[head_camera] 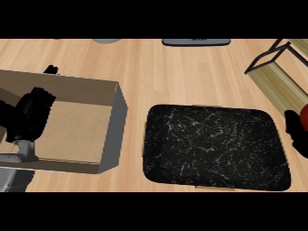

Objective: Pick the tomato from the tray and place it in the tiered shelf

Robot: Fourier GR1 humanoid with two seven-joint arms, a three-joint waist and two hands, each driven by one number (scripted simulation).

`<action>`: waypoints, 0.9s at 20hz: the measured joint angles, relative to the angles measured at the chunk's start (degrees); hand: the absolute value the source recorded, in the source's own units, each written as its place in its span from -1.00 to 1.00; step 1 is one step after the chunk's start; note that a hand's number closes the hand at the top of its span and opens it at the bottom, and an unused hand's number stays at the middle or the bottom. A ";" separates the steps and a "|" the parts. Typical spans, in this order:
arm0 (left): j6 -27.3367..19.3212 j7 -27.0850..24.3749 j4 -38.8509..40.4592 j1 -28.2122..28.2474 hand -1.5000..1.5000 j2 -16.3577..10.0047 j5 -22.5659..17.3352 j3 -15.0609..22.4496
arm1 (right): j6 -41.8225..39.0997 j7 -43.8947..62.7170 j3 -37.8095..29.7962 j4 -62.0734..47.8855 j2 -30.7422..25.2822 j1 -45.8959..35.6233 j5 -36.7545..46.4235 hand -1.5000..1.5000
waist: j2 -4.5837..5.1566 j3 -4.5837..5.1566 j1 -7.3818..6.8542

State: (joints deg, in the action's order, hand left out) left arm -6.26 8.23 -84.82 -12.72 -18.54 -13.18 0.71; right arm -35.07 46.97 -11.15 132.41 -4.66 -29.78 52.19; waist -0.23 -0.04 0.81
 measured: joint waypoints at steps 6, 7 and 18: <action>0.00 0.53 -0.25 -0.66 0.00 -0.17 -0.17 -0.10 | -1.89 -4.43 -19.04 -4.80 -5.96 -2.52 -15.70 1.00 | 0.01 -0.02 0.04; -0.07 0.87 -0.73 -0.59 0.00 -0.15 -0.24 -0.13 | -2.00 -5.34 -21.47 -5.86 -7.39 -2.29 -17.71 1.00 | 0.02 -0.02 -0.06; 0.19 0.85 -0.43 -1.08 0.00 0.71 0.53 -0.12 | 1.80 -22.38 -36.16 -24.37 -21.09 4.38 -28.12 1.00 | 0.22 0.02 -0.60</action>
State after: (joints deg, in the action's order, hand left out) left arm -6.06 9.08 -85.25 -13.80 -17.82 -12.65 0.59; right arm -33.27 24.58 -47.31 108.04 -25.75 -25.40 24.07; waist -0.01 -0.03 0.20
